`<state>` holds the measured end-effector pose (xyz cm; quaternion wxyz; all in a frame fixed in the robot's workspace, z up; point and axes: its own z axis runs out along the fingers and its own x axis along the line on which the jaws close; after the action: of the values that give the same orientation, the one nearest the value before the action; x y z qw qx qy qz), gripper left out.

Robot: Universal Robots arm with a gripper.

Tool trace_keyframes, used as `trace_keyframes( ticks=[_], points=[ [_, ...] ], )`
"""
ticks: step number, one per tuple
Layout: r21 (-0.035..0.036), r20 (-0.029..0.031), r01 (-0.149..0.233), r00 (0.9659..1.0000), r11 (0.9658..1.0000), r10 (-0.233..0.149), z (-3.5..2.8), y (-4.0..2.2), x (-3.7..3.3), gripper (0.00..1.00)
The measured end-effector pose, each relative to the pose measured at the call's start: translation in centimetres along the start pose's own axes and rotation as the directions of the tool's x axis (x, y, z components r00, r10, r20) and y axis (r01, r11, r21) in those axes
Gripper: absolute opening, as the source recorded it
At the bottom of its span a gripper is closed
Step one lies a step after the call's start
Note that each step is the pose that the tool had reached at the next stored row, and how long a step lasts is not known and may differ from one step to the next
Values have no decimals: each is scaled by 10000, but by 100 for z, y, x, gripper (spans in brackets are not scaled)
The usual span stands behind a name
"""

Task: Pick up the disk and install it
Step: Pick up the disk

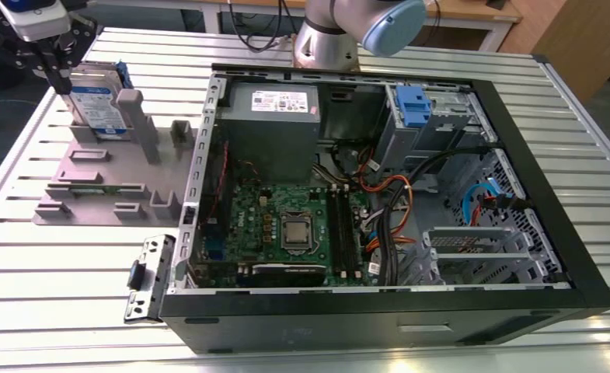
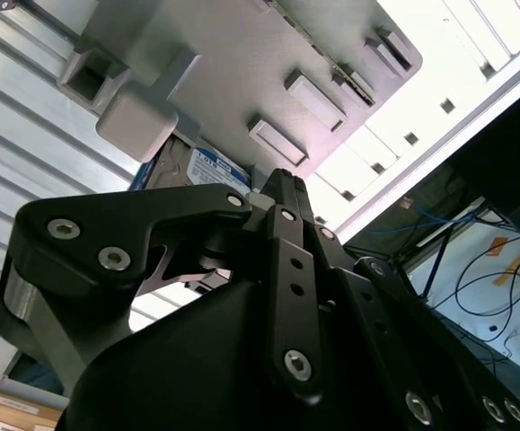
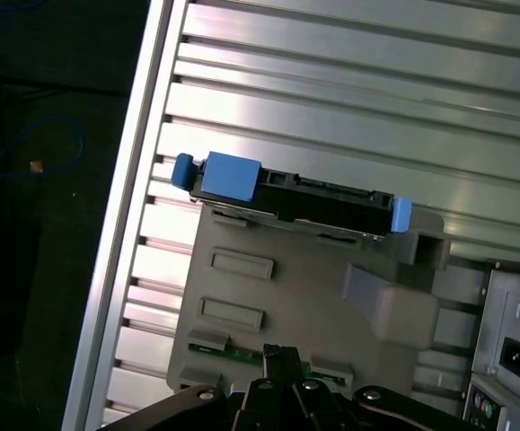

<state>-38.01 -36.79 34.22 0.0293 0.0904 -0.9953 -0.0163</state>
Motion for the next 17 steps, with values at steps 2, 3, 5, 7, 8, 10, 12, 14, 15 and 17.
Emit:
trace_keyframes(
  ticks=[2, 3, 5, 7, 8, 10, 12, 14, 15, 17],
  points=[
    [2, -1, 32, 10000, 10000, -32, 0, 0, 0, 10],
    [3, -2, 47, 10000, 10000, -47, 0, 0, 0, 10],
    [5, -3, 78, 10000, 10000, -78, 0, 0, 0, 10],
    [6, -4, 110, 9999, 9999, -110, 0, 0, 0, 10],
    [8, -5, 126, 9999, 9999, -126, 0, 0, 0, 10],
    [9, -5, 157, 9999, 9999, -157, 0, 0, 0, 10],
    [11, -7, 188, 9998, 9998, -188, 0, 0, 0, 10],
    [12, -9, 219, 9998, 9998, -219, 0, 0, 0, 10],
    [13, -9, 234, 9997, 9997, -234, 0, 0, 0, 10],
    [15, -10, 261, 9997, 9997, -261, 0, 0, 0, 10]
  ],
)
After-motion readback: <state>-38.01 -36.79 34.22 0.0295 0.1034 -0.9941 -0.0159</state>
